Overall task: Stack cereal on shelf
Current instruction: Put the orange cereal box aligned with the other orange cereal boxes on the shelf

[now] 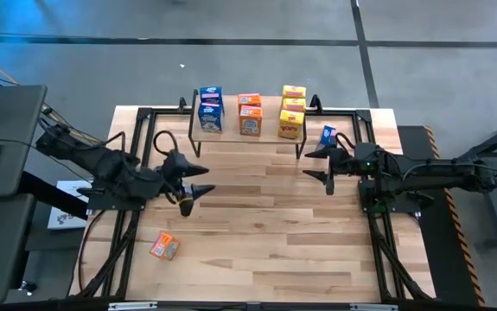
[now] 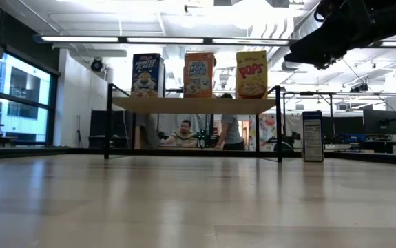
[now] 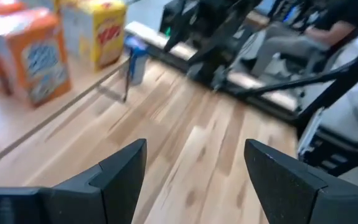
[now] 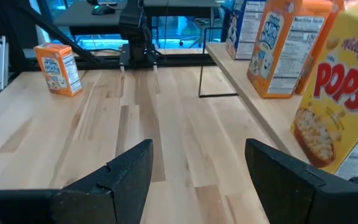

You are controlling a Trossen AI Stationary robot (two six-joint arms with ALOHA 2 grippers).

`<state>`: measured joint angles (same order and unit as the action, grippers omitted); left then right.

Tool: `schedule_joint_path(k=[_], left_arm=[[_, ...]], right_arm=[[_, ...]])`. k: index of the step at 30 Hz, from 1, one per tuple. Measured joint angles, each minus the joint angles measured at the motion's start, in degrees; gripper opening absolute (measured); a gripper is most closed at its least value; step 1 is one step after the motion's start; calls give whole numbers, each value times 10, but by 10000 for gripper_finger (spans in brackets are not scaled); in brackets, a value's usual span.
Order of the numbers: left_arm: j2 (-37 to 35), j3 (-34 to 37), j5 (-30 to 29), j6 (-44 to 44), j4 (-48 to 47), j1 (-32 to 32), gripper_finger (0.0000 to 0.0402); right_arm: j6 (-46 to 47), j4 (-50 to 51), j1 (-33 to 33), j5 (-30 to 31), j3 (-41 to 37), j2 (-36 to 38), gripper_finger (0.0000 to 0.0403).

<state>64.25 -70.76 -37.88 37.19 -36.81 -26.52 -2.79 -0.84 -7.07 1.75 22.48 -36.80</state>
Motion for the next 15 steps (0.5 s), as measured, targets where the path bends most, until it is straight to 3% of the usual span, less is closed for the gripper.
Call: schedule_joint_path(k=[8,15], left_arm=[[30,0,14,141,-114,-19,260],[66,0,159,254,-164,-23,260]], right_arm=[[-36,-3,0,0,0,0,248],[-37,-4,0,2,0,0,248]])
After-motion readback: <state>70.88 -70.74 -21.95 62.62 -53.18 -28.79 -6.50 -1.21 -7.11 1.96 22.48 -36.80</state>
